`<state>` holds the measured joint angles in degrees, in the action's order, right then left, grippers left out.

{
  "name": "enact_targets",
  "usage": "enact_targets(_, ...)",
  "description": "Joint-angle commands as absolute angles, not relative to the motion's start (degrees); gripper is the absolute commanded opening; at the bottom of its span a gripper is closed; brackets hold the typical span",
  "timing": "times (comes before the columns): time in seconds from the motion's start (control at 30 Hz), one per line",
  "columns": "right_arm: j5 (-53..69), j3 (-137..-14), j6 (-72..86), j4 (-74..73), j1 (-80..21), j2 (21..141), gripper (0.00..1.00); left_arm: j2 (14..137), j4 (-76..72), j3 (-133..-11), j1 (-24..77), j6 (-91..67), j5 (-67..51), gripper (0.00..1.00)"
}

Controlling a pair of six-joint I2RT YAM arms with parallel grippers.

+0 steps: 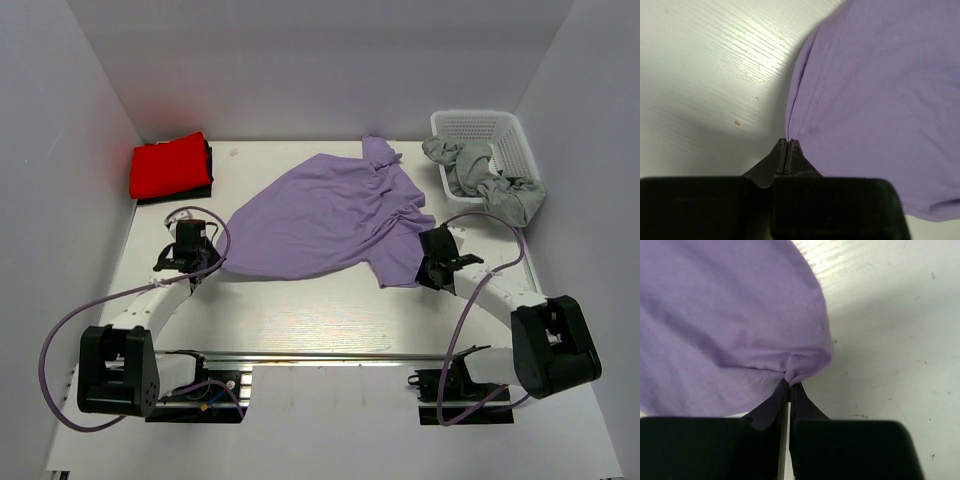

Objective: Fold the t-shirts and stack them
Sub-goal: Flatten out the tshirt

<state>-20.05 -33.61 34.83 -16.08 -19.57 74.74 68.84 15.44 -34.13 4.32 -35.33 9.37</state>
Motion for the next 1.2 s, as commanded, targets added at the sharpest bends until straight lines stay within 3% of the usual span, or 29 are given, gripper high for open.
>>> enact_targets(0.0, -21.0, -34.5, 31.5, -12.2, -19.4, 70.8, 0.0, 64.9, 15.8, -35.8, 4.5, -33.8, 9.4, 0.0)
enact_targets(0.4, -24.6, -44.0, 22.1, -1.0, -19.5, 49.4, 0.0, 52.7, 15.8, -51.1, 4.5, -32.6, 8.9, 0.0)
enact_targets(0.5, -29.1, -51.8, 20.6, 1.4, -19.4, 47.2, 0.0, 50.7, 15.3, -56.6, 4.5, -31.1, 8.9, 0.0)
enact_targets(0.7, -25.4, -63.2, 10.3, 8.9, -19.5, 46.9, 0.0, 50.2, 18.1, -68.5, 4.5, -27.6, 10.2, 0.0)
enact_targets(1.17, -19.3, -98.8, -4.0, 5.7, -19.4, 51.7, 0.0, 45.4, 26.0, -90.9, 3.4, -22.1, 8.5, 0.0)
